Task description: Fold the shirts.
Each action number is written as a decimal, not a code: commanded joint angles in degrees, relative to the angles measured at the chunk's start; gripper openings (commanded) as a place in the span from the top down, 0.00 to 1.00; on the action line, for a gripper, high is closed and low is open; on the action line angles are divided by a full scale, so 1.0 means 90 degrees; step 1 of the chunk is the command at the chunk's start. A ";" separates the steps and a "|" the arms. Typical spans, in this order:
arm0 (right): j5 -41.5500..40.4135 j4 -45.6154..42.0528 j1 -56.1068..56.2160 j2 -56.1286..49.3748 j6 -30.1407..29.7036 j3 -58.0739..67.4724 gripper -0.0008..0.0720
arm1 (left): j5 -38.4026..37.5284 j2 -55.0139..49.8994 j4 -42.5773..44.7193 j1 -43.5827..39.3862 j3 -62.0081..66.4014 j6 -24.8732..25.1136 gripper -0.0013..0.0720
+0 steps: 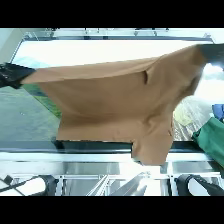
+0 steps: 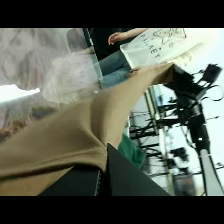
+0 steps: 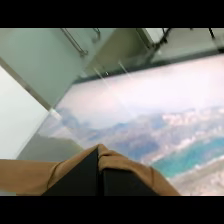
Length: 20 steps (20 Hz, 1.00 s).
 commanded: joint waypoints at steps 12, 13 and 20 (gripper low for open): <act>-0.0573 0.1523 0.0345 -0.3614 -0.1100 0.0736 0.96 | -0.0595 -0.4231 0.0049 -0.0746 0.2730 -0.0663 0.95; -0.0571 0.1523 0.0342 -0.3609 -0.1066 0.0763 0.96 | -0.0605 -0.4279 0.0100 -0.0748 0.2800 -0.0665 0.95; -0.0216 0.1161 0.0301 -0.3832 -0.0952 0.0746 0.96 | -0.0158 -0.4299 0.0697 -0.0733 0.2793 -0.0721 0.95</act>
